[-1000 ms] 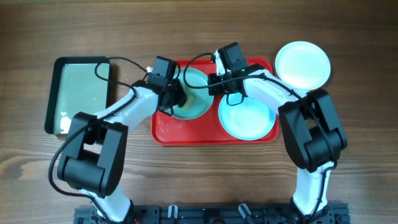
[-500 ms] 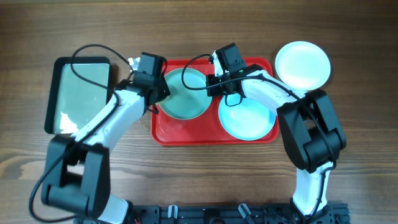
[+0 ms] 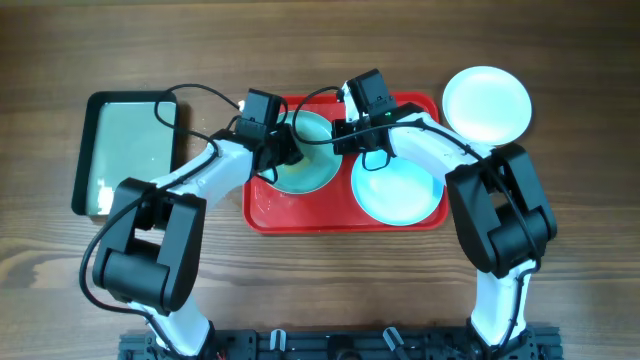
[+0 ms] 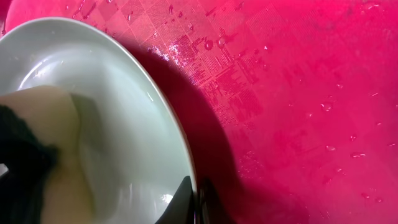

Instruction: Clean dirty plates on tray and stack at the side

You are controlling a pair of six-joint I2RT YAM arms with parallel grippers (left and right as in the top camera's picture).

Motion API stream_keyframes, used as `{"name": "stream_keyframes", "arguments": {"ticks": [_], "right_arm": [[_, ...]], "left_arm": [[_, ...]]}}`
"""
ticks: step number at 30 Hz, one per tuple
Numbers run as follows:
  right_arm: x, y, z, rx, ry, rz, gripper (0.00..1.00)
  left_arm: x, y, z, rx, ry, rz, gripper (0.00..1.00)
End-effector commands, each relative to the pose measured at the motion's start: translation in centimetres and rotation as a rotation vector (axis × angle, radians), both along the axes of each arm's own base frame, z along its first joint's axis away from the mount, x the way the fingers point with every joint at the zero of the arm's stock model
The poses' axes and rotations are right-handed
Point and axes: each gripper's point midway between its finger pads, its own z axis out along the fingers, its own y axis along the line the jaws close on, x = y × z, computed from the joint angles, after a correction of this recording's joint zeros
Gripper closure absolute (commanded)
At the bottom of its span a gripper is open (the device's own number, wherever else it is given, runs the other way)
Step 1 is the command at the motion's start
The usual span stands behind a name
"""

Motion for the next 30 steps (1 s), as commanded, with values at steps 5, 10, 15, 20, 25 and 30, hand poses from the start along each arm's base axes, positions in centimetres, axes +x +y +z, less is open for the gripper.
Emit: {"name": "stream_keyframes", "arguments": {"ticks": [5, 10, 15, 20, 25, 30], "right_arm": [[0.1, -2.5, -1.4, -0.122, 0.0, -0.058, 0.96], [0.4, -2.3, -1.2, -0.12, -0.02, -0.048, 0.96], [1.6, -1.5, 1.8, -0.136, -0.14, 0.081, 0.96], [2.2, -0.4, 10.6, -0.227, -0.413, 0.171, 0.96], [1.3, 0.2, 18.7, -0.578, -0.747, 0.275, 0.96], [-0.8, 2.4, 24.5, -1.079, -0.996, 0.501, 0.96]], "left_arm": [[-1.4, 11.1, 1.4, 0.472, 0.002, 0.249, 0.96], [-1.6, 12.9, 7.2, 0.522, -0.114, 0.318, 0.96], [-2.3, 12.2, 13.6, 0.384, -0.249, 0.337, 0.96], [-5.9, 17.7, 17.8, 0.382, -0.264, 0.479, 0.96], [-9.7, 22.3, 17.4, 0.397, -0.147, 0.599, 0.96], [-10.7, 24.0, 16.8, 0.359, -0.098, 0.661, 0.96]]}}
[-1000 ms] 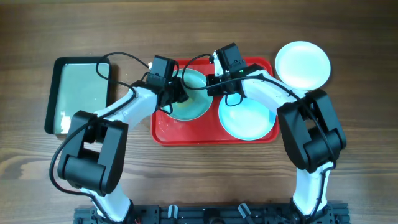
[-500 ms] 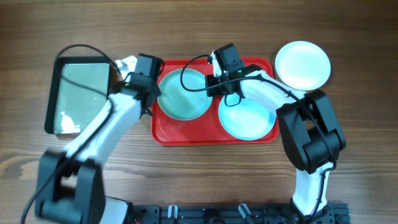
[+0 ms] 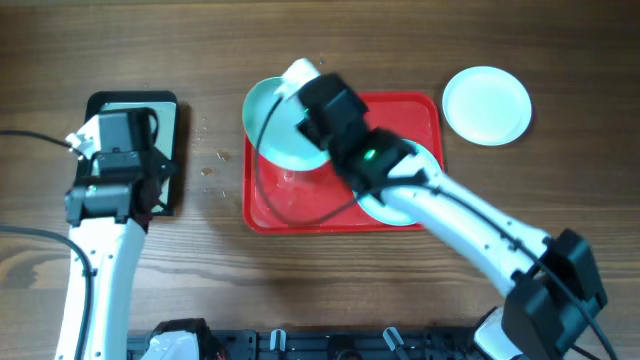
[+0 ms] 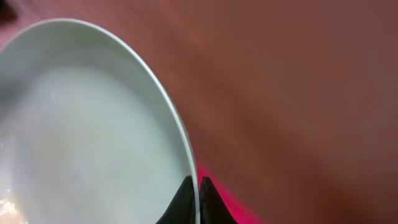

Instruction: Clean dirty plates on tray and stack at the side

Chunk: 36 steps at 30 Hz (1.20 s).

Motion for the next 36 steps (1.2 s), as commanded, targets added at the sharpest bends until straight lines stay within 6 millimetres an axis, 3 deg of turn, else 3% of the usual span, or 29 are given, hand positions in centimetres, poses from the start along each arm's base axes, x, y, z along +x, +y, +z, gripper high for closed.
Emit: {"name": "stream_keyframes", "arguments": {"ticks": [1, 9, 13, 16, 17, 19, 21, 22, 23, 25, 28, 31, 36], "right_arm": [[-0.9, -1.1, 4.5, -0.499, -0.24, -0.013, 0.96], [-4.5, 3.7, 11.7, -0.718, -0.511, 0.033, 0.96], [-5.4, 4.5, 14.1, -0.711, -0.588, 0.019, 0.96], [-5.5, 4.5, 14.8, -0.664, -0.607, -0.002, 0.96], [-5.1, 4.3, 14.5, -0.558, -0.595, -0.027, 0.96], [-3.3, 3.7, 11.5, -0.311, -0.498, -0.047, 0.96], [-1.5, 3.0, 2.9, -0.243, -0.186, 0.139, 0.96], [-0.9, 1.7, 1.0, -0.185, -0.091, 0.12, 0.96], [0.3, -1.0, 0.4, -0.051, -0.033, -0.04, 0.96], [2.2, -6.2, 1.1, 0.168, -0.035, -0.337, 0.96], [4.2, -13.1, 1.5, 0.405, -0.01, -0.596, 0.96], [4.8, -19.8, 0.5, 0.596, 0.019, -0.855, 0.96], [3.1, -30.3, -4.2, 0.902, 0.138, -1.317, 0.96]], "left_arm": [[-0.4, 0.9, -0.1, -0.045, -0.014, 0.041, 0.96], [-0.4, 0.9, -0.1, -0.052, -0.014, 0.04, 0.96], [-0.4, 0.9, -0.1, -0.052, -0.014, 0.04, 0.96], [-0.4, 0.9, -0.1, -0.052, -0.014, 0.04, 0.96], [-0.4, 0.9, -0.1, -0.052, -0.014, 0.04, 0.96], [-0.4, 0.9, -0.1, -0.052, -0.013, 0.04, 0.96], [-0.5, 0.9, -0.2, -0.053, -0.01, 0.04, 0.96], [-0.5, 0.9, -0.2, -0.053, -0.006, 0.04, 0.96], [-0.6, 0.9, -0.3, -0.054, -0.004, 0.04, 0.96], [-0.6, 0.8, -0.3, -0.059, -0.003, 0.037, 0.96], [-0.5, 0.8, -0.3, -0.059, -0.006, 0.037, 0.96], [-0.6, 0.8, -0.3, -0.059, -0.003, 0.037, 0.96], [-0.6, 0.8, -0.3, -0.06, -0.004, 0.037, 0.96]]}}
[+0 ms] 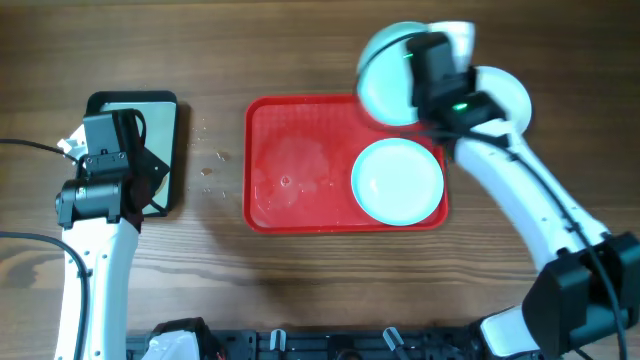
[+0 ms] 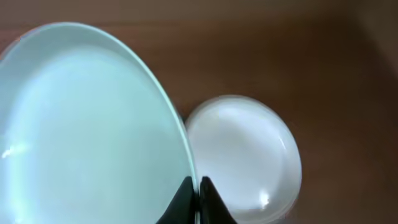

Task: Clean dirty plates on tray and stack at the side
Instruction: 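Lift the teal plate and stack it on the white plate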

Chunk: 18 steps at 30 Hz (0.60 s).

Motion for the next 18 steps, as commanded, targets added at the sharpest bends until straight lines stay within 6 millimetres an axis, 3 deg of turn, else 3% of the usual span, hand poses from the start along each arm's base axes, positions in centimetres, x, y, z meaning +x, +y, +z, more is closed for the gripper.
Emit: {"name": "stream_keyframes", "arguments": {"ticks": [1, 7, 14, 15, 17, 18], "right_arm": [[-1.6, -6.6, -2.0, 0.395, -0.071, -0.464, 0.96], [-3.7, -13.7, -4.6, 0.437, -0.06, -0.749, 0.96], [-3.9, -15.6, -9.7, 0.379, 0.037, -0.819, 0.95], [-3.9, -15.6, -10.1, 0.38, 0.049, -0.819, 0.89], [-3.7, -15.4, -11.0, 0.372, 0.083, -0.79, 0.66], [-3.5, -15.4, -10.9, 0.357, 0.092, -0.757, 0.59]], "left_arm": [[-0.1, 0.0, 0.1, -0.007, -0.009, 0.008, 0.96], [-0.1, 0.0, 0.1, -0.007, -0.01, 0.008, 0.96], [-0.1, 0.0, 0.1, -0.008, -0.01, 0.007, 0.96], [-0.1, 0.0, 0.1, -0.011, -0.01, 0.006, 0.96], [-0.1, -0.1, 0.1, -0.013, -0.011, 0.004, 0.96], [-0.1, -0.1, 0.1, -0.013, -0.011, 0.004, 0.96]]}}
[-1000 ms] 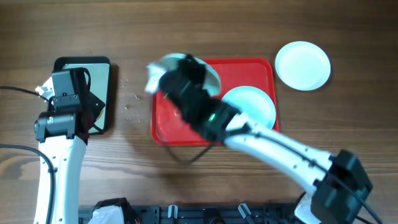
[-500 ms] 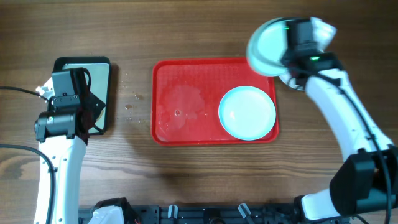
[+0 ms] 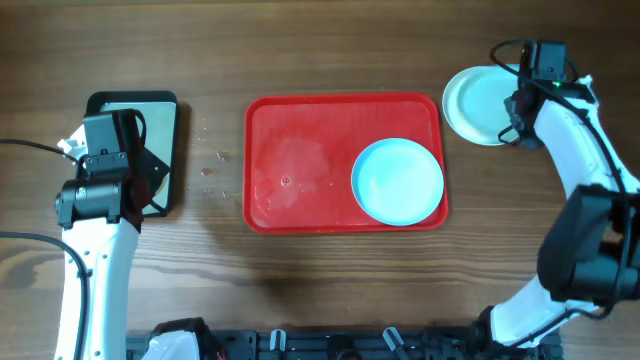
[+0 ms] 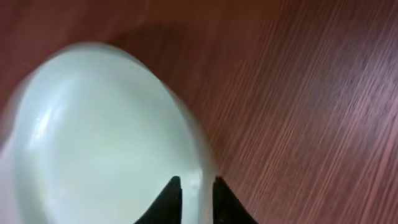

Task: Clean dirty plates on tray and stack at the side
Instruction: 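Lift the teal plate and stack it on the white plate, then move the right gripper to the remaining teal plate and grasp its rim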

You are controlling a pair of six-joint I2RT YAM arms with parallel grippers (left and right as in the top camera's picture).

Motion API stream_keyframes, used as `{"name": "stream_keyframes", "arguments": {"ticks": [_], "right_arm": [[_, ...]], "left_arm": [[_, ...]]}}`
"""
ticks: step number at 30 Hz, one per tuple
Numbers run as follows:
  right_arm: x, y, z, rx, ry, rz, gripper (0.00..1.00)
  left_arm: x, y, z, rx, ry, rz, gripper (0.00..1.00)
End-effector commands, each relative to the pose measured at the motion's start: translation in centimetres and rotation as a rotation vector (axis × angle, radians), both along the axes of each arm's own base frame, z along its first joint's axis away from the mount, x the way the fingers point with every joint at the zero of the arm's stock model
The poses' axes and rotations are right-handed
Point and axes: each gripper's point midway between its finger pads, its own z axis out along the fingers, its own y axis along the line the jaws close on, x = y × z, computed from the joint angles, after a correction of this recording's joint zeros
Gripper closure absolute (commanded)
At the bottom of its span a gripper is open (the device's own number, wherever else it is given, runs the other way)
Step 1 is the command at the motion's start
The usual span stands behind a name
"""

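Note:
A pale green-white plate (image 3: 483, 105) lies at the table's far right, outside the red tray (image 3: 300, 160); in the right wrist view this plate (image 4: 106, 143) fills the left half. My right gripper (image 4: 197, 186) straddles its rim, fingers spread slightly apart, open; from overhead the right gripper (image 3: 514, 118) sits at the plate's right edge. A light-blue plate (image 3: 397, 181) rests in the tray's right half. The tray's left half is wet and bare. My left gripper (image 3: 148, 182) hovers over the dark basin (image 3: 150, 108); its jaw state is hidden.
The dark-rimmed basin stands at the far left. A few crumbs (image 3: 215, 160) lie on the wood between basin and tray. Bare wooden table (image 3: 330, 50) surrounds the tray.
My right gripper has carried the plate from above the tray's back right corner down onto the white plate at the side. Its fingers have spread apart around the rim. The left arm has not moved.
First both grippers were at the left plate on the tray, the right one pinching its rim. Then the right gripper held that plate lifted at the tray's back left and the left arm stood at the basin. Later the plate hung near the side plate; now it lies there.

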Motion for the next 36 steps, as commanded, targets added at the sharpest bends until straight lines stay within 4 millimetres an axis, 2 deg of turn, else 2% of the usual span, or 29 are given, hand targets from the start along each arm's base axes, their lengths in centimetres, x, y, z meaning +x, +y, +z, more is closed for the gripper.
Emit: {"name": "stream_keyframes", "arguments": {"ticks": [1, 3, 5, 6, 10, 12, 14, 17, 19, 22, 24, 28, 30, 36], "right_arm": [[1.0, 0.0, -0.3, -0.022, 0.019, 0.095, 0.52], [2.0, 0.5, 0.5, -0.038, 0.02, 0.221, 0.44], [2.4, 1.6, 1.6, -0.031, 0.009, 0.313, 0.43], [2.7, 3.1, 3.1, -0.011, -0.018, 0.405, 0.43], [2.6, 8.0, 6.4, 0.046, -0.086, 0.59, 0.49], [1.8, 10.2, 7.2, 0.05, -0.077, 0.641, 0.51], [0.9, 12.4, 7.3, 0.056, -0.044, 0.706, 0.51], [-0.1, 16.0, 6.5, 0.003, 0.027, 0.868, 0.5], [-0.8, 17.6, 5.4, -0.035, 0.068, 0.948, 0.36], [-2.3, 19.7, 3.2, -0.033, 0.138, 1.125, 0.27], [-3.0, 20.6, 1.8, -0.019, 0.161, 1.235, 0.27], [-3.9, 20.9, -1.1, -0.041, 0.181, 1.368, 0.22], [-4.1, 20.9, -1.9, -0.052, 0.181, 1.395, 0.2], [-5.8, 20.6, -4.9, -0.001, 0.252, 1.387, 0.2]], "left_arm": [[0.0, 0.0, 0.1, -0.012, -0.013, 0.005, 0.96], [0.0, 0.0, 0.2, -0.011, -0.015, 0.005, 0.96], [0.1, -0.2, 0.2, -0.018, -0.021, 0.001, 0.96], [0.2, -0.3, 0.2, -0.023, -0.025, -0.003, 0.96], [0.2, -0.3, 0.2, -0.023, -0.025, -0.003, 0.96], [0.2, -0.3, 0.2, -0.023, -0.025, -0.003, 0.96], [0.2, -0.3, 0.2, -0.023, -0.024, -0.003, 0.96], [0.2, -0.3, 0.2, -0.023, -0.024, -0.003, 0.96], [0.2, -0.3, 0.2, -0.023, -0.024, -0.003, 0.96], [0.2, -0.3, 0.2, -0.023, -0.024, -0.003, 0.96], [0.3, -0.3, 0.2, -0.026, -0.025, -0.005, 0.96], [0.3, -0.3, 0.2, -0.027, -0.025, -0.005, 0.96], [0.3, -0.5, 0.1, -0.035, -0.026, -0.01, 0.96], [0.3, -0.5, 0.1, -0.036, -0.026, -0.01, 0.96]]}}
